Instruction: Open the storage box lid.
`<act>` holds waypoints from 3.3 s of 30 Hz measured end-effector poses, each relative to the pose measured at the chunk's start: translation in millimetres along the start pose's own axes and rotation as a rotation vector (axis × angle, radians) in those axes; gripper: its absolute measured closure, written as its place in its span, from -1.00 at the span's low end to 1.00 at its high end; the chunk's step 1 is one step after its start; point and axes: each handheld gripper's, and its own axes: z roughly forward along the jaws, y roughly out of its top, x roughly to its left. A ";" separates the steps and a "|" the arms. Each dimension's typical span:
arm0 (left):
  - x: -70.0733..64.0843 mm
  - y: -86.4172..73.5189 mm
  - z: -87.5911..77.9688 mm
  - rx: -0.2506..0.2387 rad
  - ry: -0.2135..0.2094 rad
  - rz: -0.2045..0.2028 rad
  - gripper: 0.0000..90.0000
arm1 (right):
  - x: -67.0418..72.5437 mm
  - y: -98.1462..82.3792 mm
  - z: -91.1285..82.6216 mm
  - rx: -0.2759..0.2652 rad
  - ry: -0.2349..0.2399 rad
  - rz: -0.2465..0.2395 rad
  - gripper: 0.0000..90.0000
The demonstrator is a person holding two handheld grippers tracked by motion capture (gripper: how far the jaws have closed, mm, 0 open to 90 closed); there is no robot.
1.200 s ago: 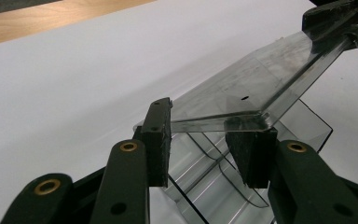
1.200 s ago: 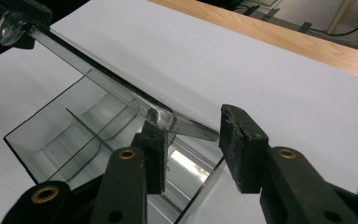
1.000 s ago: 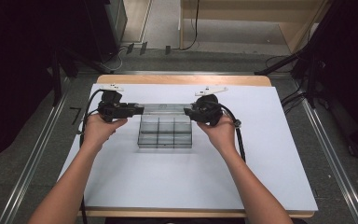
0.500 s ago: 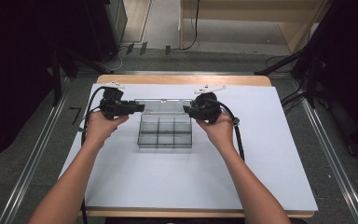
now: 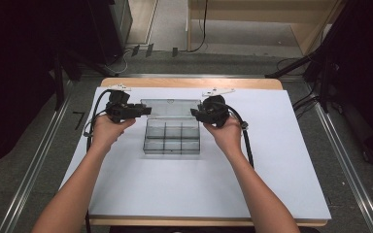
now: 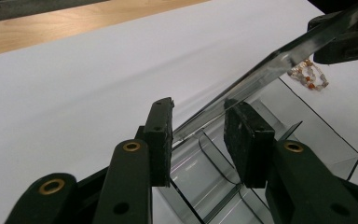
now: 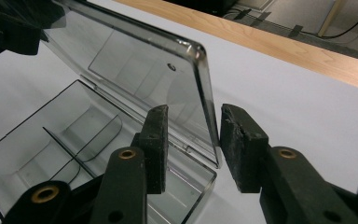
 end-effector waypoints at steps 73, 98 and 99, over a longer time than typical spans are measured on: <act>19.8 16.9 38.1 0.093 0.031 -0.125 0.41 | -17.2 14.8 38.4 0.092 -0.043 0.146 0.38; 29.6 15.2 46.3 0.123 0.032 -0.203 0.39 | -22.7 19.3 54.5 0.153 -0.039 0.177 0.32; 30.1 15.2 46.9 0.127 0.033 -0.202 0.39 | -23.4 19.1 55.1 0.154 -0.035 0.182 0.32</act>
